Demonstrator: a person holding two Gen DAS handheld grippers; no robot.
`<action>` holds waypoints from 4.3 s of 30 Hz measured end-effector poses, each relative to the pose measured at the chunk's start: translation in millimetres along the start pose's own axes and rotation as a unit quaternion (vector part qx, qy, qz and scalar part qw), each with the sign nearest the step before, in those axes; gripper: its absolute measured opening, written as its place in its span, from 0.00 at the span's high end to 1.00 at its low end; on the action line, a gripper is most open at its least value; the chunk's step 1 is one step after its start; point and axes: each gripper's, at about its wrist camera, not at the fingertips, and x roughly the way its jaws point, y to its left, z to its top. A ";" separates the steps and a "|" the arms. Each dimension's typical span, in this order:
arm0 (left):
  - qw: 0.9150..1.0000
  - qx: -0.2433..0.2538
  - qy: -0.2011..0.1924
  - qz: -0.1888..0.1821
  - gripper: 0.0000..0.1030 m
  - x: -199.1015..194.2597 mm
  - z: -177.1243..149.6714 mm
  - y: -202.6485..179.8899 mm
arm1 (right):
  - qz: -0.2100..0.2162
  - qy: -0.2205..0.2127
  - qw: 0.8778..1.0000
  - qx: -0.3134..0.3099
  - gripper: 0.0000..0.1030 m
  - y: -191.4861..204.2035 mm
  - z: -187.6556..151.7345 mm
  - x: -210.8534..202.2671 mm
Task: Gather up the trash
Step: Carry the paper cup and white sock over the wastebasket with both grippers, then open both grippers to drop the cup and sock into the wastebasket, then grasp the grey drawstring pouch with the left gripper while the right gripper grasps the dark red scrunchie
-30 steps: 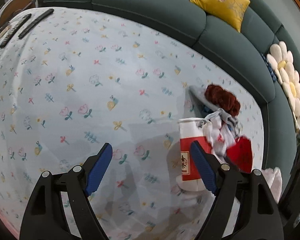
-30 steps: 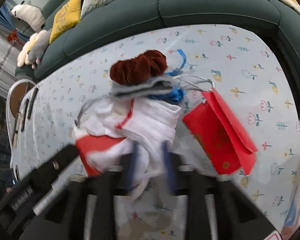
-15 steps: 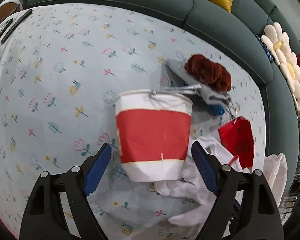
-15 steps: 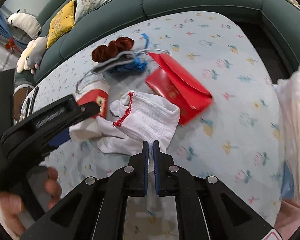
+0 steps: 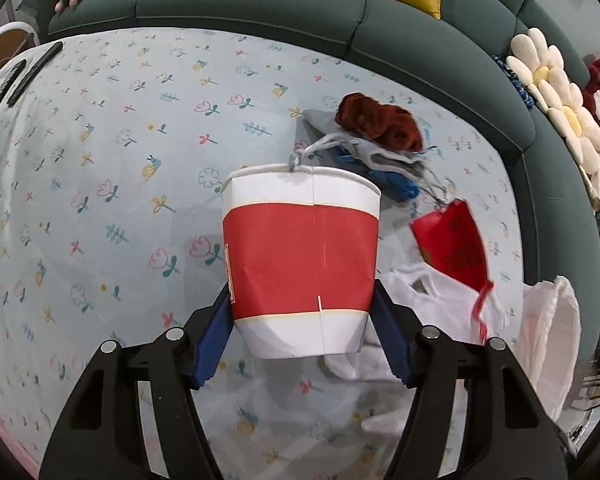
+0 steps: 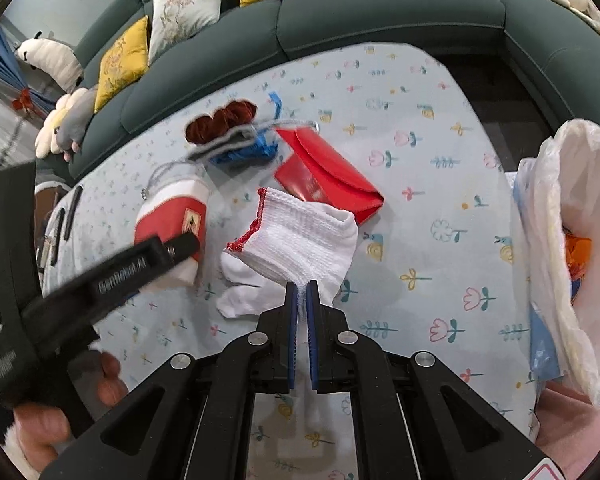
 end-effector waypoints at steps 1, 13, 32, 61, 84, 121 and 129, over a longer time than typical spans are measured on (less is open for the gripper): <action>1.000 0.001 -0.002 -0.001 0.39 -4.6 -2.7 -1.0 | 0.002 -0.006 1.000 0.000 0.95 1.2 0.6 -5.4; 0.998 0.037 -0.040 -0.026 0.39 -61.1 -19.2 -37.1 | 0.014 -0.076 0.997 0.005 0.95 -5.5 5.9 -71.6; 0.980 0.168 -0.074 -0.074 0.39 -105.8 -69.4 -162.7 | -0.021 -0.176 0.982 0.060 0.95 -104.0 -1.8 -177.9; 0.954 0.275 -0.042 -0.114 0.22 -87.6 -111.5 -292.6 | -0.074 -0.192 0.967 0.148 0.86 -225.5 -15.5 -206.0; 0.969 0.223 -0.055 -0.091 0.22 -87.1 -91.7 -245.1 | -0.083 -0.185 0.972 0.116 0.63 -194.5 -11.4 -196.6; 0.998 -0.034 -0.056 0.023 0.22 -41.1 39.2 34.3 | -0.015 -0.064 0.997 -0.035 0.45 37.9 100.5 -18.8; 0.996 -0.065 -0.051 0.032 0.22 -23.4 72.5 77.9 | -0.027 -0.014 0.999 -0.034 0.45 79.6 150.7 66.8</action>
